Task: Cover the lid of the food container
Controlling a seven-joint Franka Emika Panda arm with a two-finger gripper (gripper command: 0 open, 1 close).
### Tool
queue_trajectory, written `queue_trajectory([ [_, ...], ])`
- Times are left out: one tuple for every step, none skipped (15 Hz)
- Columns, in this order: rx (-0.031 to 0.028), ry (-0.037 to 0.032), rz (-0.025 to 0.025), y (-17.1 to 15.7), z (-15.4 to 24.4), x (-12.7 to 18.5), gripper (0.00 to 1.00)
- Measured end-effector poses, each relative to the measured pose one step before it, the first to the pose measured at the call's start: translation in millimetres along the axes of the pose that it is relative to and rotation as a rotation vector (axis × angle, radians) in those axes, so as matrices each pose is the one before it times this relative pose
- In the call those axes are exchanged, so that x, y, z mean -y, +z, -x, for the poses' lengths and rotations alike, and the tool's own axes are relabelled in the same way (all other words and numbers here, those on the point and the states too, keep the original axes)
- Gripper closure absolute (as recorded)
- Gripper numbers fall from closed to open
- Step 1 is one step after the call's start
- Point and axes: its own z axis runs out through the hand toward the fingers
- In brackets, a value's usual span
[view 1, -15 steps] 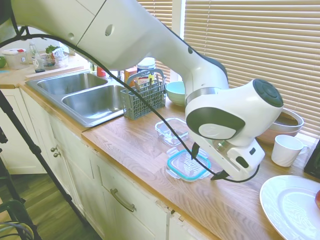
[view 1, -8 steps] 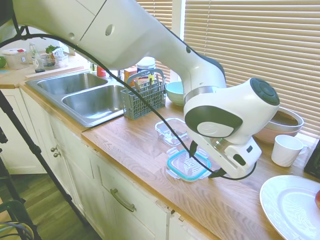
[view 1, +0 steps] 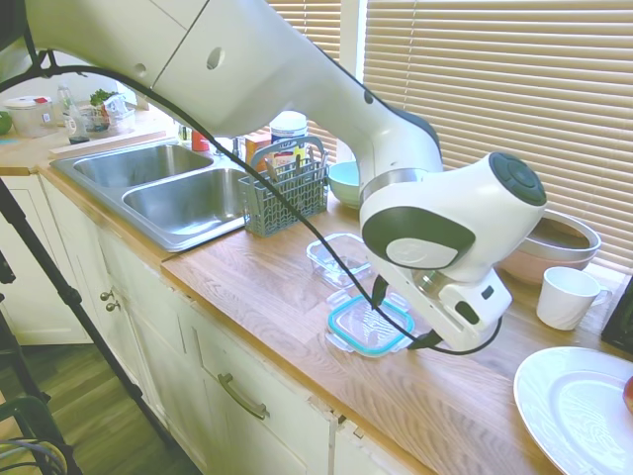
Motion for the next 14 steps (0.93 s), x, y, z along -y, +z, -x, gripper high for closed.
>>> queue_trajectory([
  [0.00099, 0.00146, 0.00020, 0.49, 0.25, 0.08, 1.00],
  [0.00220, 0.00087, 0.00033, 1.08, 0.65, 0.44, 1.00],
  [0.00256, 0.00060, 0.00051, 1.38, 0.61, 0.57, 1.00],
  [0.00220, 0.00041, 0.00051, 1.15, 0.55, 0.20, 1.00],
  [0.00178, 0.00079, 0.00041, 0.86, 0.44, -0.26, 1.00],
  [0.00116, 0.00163, 0.00033, 0.85, 0.32, -0.74, 1.00],
  [0.00089, 0.00161, 0.00012, 0.82, 0.30, -0.70, 1.00],
  [0.00113, 0.00107, 0.00032, 0.73, 0.27, -0.51, 1.00],
  [0.00167, 0.00109, 0.00066, 0.96, 0.23, -0.39, 1.00],
  [0.00206, 0.00107, 0.00059, 1.04, 0.42, -0.25, 1.00],
  [0.00225, 0.00083, 0.00053, 1.09, 0.56, -0.21, 1.00],
  [0.00237, 0.00138, 0.00003, 1.21, 0.64, -0.23, 1.00],
  [0.00160, 0.00221, -0.00131, 1.16, 0.56, -0.33, 1.00],
  [0.00043, 0.00265, -0.00177, 0.88, 0.33, -0.51, 1.00],
])
